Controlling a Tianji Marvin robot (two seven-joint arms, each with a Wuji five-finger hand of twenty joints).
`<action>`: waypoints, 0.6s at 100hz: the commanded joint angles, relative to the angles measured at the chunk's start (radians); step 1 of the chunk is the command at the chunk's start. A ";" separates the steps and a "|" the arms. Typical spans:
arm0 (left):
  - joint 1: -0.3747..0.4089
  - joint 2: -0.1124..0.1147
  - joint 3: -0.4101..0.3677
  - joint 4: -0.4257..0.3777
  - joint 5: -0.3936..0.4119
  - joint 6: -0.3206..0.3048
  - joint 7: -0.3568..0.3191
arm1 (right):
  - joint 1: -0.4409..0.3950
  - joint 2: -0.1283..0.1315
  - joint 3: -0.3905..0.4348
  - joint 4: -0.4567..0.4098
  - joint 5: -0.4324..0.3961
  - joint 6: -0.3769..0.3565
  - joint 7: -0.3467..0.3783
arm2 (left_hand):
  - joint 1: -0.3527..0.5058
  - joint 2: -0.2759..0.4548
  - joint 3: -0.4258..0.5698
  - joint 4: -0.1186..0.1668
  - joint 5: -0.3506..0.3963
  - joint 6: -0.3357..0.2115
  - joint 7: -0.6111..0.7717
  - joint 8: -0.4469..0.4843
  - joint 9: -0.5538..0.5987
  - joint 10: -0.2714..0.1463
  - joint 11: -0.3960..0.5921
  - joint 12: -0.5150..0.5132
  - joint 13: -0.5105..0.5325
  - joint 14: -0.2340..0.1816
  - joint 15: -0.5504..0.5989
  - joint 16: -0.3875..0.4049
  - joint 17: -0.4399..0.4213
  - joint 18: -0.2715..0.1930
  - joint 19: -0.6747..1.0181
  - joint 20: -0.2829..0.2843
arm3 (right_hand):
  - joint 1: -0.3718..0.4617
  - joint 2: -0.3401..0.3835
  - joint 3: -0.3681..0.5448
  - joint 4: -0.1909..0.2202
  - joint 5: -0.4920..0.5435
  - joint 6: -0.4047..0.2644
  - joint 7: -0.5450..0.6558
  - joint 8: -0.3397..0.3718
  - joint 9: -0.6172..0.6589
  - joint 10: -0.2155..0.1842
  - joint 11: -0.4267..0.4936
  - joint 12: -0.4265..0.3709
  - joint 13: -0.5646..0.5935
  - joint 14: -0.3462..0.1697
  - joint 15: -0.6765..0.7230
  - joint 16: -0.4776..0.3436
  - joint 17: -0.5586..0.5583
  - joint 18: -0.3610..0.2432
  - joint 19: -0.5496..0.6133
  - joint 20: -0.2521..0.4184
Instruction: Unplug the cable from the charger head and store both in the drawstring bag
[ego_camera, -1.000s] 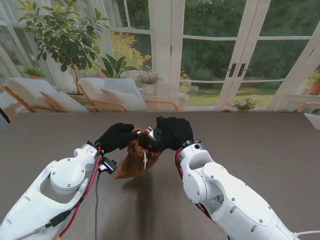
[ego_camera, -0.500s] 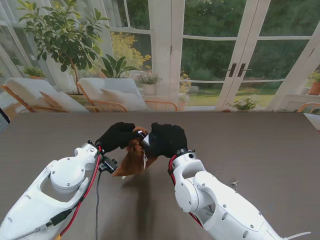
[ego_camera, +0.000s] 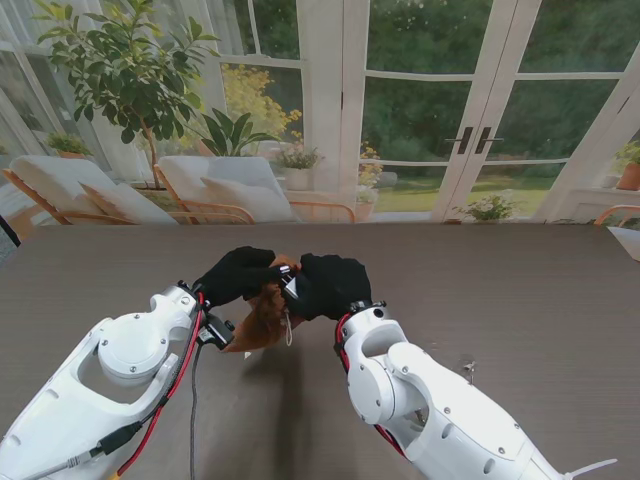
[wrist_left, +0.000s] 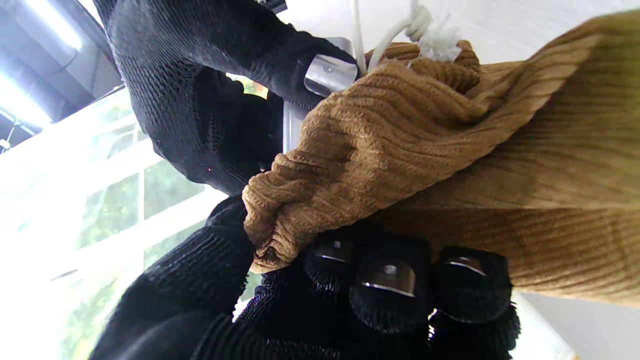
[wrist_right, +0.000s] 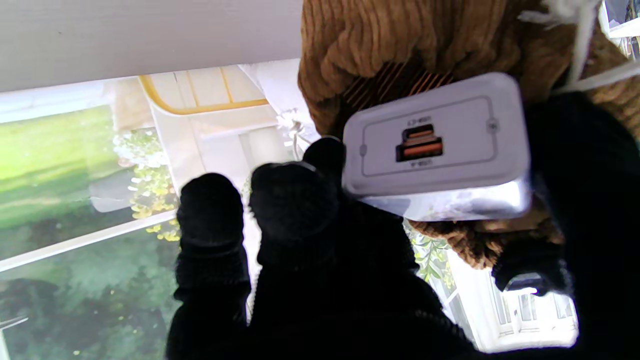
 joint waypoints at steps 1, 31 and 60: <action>-0.003 0.001 0.003 -0.003 0.000 -0.005 -0.029 | 0.003 -0.001 -0.001 -0.015 0.004 0.007 0.021 | 0.053 0.014 0.022 -0.002 -0.019 0.057 0.033 0.033 -0.007 -0.029 0.011 0.022 -0.017 -0.026 0.025 0.006 -0.006 0.013 0.007 0.019 | 0.218 0.076 0.127 0.098 0.114 -0.204 0.102 0.049 0.074 -0.043 0.023 -0.004 0.023 -0.014 0.033 0.015 0.168 0.030 0.009 0.011; -0.001 0.011 0.008 -0.005 0.002 -0.003 -0.066 | 0.017 0.005 0.002 -0.043 0.046 0.055 0.096 | 0.055 0.013 0.019 -0.001 -0.020 0.057 0.031 0.032 -0.009 -0.028 0.011 0.023 -0.021 -0.026 0.024 0.008 -0.010 0.009 0.004 0.018 | 0.211 0.094 0.135 0.096 0.121 -0.090 0.110 0.033 0.110 -0.018 0.009 -0.020 0.023 -0.010 0.106 0.040 0.176 0.060 0.021 0.015; -0.012 0.015 0.023 0.008 0.010 -0.012 -0.085 | 0.020 0.013 0.013 -0.071 0.079 0.066 0.151 | 0.058 0.017 0.011 -0.001 -0.028 0.055 0.029 0.032 -0.020 -0.025 0.011 0.027 -0.034 -0.025 0.025 0.012 -0.025 0.003 -0.002 0.019 | 0.202 0.172 0.111 0.106 0.106 -0.073 0.101 0.017 0.098 -0.010 -0.007 -0.043 0.021 0.003 0.113 0.035 0.154 0.062 0.030 0.023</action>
